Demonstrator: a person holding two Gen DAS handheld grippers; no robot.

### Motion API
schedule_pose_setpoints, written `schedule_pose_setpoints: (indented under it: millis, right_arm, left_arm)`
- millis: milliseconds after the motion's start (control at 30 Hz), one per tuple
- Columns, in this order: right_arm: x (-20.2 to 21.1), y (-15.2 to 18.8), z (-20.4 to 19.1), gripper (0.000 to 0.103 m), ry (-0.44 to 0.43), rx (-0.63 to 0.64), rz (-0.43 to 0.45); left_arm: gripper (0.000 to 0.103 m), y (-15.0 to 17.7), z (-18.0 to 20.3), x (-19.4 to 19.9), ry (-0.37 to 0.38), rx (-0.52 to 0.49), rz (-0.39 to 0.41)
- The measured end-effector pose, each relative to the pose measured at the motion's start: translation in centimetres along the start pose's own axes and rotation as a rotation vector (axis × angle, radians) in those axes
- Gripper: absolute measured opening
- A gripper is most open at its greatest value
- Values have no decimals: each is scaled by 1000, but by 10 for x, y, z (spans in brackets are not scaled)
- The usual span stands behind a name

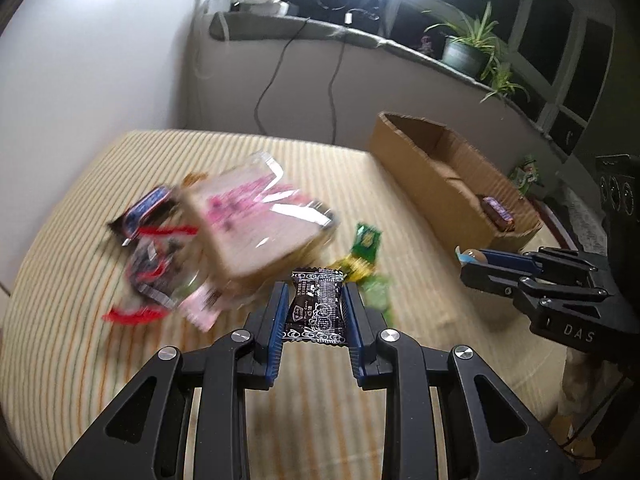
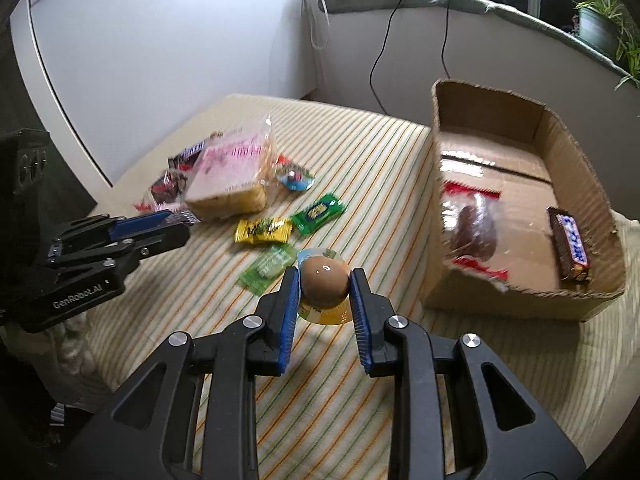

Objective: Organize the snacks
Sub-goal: 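Carry both items into the box and open both tools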

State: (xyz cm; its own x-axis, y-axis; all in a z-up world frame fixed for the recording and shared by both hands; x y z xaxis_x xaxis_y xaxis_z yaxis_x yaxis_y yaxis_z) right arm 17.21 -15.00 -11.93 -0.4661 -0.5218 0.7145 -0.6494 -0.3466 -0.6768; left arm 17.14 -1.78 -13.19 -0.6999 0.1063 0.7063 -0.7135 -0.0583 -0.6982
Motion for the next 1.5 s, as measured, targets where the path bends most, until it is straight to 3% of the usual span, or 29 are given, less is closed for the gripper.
schedule_pose_setpoints:
  millis: [400,867,1500]
  right_arm:
    - [31,-36,53,26,66,-28,78]
    - [33,-71,142,26,122,-106,102]
    - [9,-79,194,26,158,-171,60]
  left_arm:
    - [25,-58,71,-16,93,-90,72]
    - [25,-99,123,-55,137,-130,67]
    - [25,-109,165,-109,163,-161,5]
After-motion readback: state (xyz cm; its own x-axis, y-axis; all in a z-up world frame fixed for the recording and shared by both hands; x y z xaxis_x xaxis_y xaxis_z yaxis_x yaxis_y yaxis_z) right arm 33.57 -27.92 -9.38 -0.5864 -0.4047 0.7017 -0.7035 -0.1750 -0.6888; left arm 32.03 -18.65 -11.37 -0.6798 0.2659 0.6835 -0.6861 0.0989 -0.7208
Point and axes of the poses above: each gripper's, at about its wrist camera, not at the fingertips, and x roughly against the way its jaws point, z to its right, y to its underside, the point moved 10 cm from there along -x, roughly the way its jaws point, and after that the axes turned 9 degrees about -y, right-handed, at the moved point
